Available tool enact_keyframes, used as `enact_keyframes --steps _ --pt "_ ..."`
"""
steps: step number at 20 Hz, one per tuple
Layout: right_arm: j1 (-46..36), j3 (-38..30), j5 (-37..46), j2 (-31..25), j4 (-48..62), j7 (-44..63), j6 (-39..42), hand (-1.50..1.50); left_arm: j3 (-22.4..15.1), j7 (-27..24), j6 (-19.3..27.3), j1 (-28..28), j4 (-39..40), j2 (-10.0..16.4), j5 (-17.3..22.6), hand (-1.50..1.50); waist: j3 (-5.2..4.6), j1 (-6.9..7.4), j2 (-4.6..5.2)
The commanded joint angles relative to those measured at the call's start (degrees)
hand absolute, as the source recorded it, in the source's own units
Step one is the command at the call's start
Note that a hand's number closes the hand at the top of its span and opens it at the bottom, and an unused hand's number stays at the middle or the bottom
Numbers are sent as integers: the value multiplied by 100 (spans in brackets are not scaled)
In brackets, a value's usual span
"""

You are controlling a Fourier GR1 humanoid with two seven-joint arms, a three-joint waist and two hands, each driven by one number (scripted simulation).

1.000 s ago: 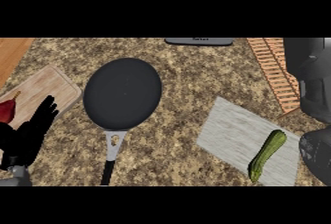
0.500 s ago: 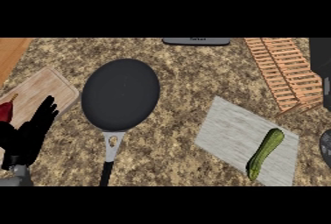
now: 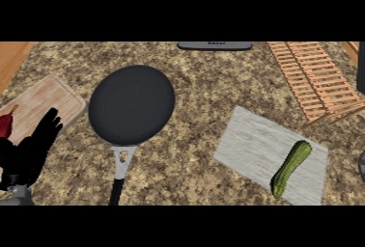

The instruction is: Pick the can from the placemat and place it in the tiered shelf

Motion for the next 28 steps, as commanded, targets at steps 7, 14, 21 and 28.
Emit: enact_keyframes --steps 7,14,21,28 --pt "261 -178 24 -71 200 813 -245 -150 97 -162 -76 -185 349 45 -66 0 -3 20 9" --pt "449 -260 -262 20 -237 485 -1155 -150 -24 46 37 -107 147 -107 -150 0 1 16 1" --pt "416 -516 -806 483 -1412 322 -1632 -150 102 -58 -76 -6 77 -48 -29 0 2 -66 -68" --pt "426 -138 -748 975 -2818 147 -1583 -150 177 -161 -73 -48 319 -26 -83 0 -4 -168 -89"
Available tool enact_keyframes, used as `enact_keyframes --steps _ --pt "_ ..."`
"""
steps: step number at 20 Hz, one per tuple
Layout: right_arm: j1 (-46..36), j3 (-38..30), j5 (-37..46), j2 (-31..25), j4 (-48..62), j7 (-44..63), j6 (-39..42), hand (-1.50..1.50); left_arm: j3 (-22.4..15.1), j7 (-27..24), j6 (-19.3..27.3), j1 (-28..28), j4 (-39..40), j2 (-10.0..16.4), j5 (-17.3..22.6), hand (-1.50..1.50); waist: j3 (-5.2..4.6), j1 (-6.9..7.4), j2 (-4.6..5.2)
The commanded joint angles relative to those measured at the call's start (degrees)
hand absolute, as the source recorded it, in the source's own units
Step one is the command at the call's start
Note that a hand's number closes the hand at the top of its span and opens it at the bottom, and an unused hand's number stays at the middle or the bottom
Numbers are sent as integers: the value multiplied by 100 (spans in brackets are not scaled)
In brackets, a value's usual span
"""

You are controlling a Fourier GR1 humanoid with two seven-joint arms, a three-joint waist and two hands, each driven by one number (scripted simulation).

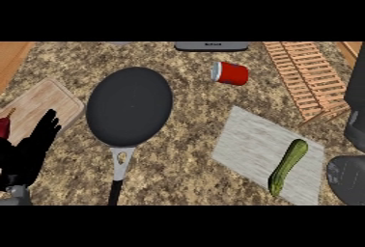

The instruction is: Pick the can from the placemat and place it in the tiered shelf

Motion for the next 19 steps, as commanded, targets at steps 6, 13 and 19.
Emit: enact_keyframes --steps 6,13,19 --pt "-138 869 952 1100 -2600 955 1139 -150 34 137 167 85 -28 -120 -42 0 -9 -176 -92" --pt "-611 1495 1705 1197 -4058 1058 3108 -150 19 171 196 150 -120 -91 -111 0 -18 -213 -196" --pt "-957 2325 2302 1204 -5061 823 4701 -150 70 212 57 237 -137 -22 -12 0 -23 -144 -206"
